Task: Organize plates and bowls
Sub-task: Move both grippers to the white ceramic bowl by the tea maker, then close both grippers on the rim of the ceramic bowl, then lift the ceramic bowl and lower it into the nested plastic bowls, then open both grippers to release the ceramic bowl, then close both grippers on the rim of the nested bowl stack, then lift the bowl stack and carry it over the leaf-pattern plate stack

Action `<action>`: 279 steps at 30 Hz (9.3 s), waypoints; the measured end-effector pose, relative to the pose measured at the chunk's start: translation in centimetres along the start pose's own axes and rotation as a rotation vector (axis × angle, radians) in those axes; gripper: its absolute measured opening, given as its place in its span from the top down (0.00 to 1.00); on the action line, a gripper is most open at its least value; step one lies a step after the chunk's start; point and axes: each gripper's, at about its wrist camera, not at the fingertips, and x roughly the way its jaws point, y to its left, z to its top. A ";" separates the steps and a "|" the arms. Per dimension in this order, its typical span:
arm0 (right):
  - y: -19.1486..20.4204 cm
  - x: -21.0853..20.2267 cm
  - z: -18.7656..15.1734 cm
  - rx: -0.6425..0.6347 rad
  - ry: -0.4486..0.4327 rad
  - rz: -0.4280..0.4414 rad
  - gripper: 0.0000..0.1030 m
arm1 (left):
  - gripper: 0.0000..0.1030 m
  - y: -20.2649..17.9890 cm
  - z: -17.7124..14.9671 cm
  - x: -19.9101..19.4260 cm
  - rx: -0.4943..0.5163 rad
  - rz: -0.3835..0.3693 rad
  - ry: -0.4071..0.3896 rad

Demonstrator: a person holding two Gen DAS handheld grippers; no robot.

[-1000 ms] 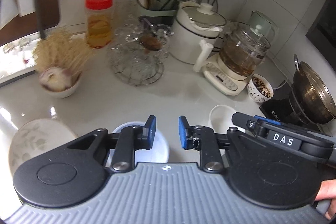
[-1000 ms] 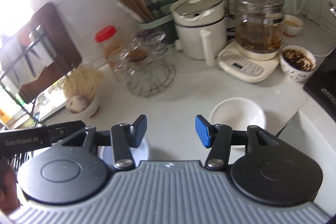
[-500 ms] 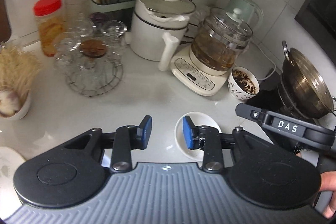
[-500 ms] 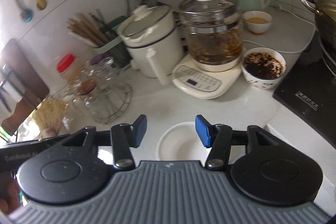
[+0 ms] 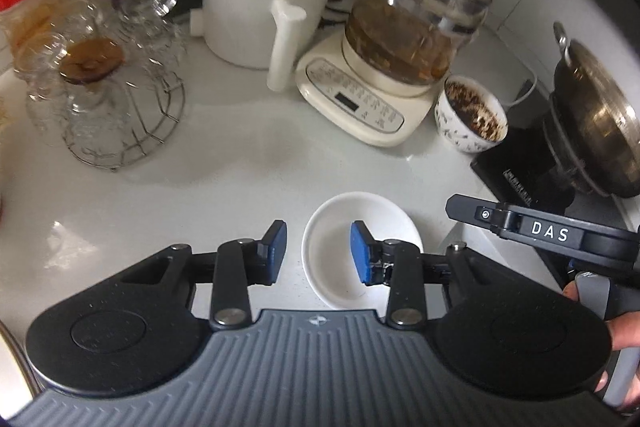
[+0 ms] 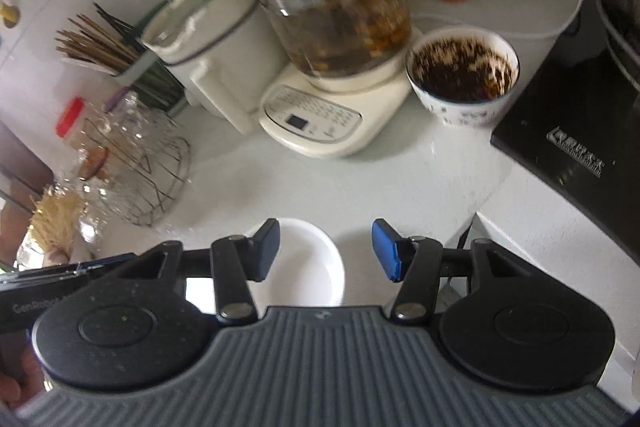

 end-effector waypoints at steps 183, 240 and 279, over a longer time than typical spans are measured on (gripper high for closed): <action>17.8 10.3 -9.3 -0.366 0.478 0.297 0.85 | 0.52 18.7 -15.2 -9.0 -0.623 0.238 -0.041; 11.3 9.4 -6.3 -0.304 0.459 0.263 0.85 | 0.83 14.3 -11.8 0.1 -0.620 0.167 0.115; 16.9 4.6 -5.0 -0.380 0.387 0.288 0.84 | 0.83 16.9 -11.3 -7.7 -0.593 0.096 -0.014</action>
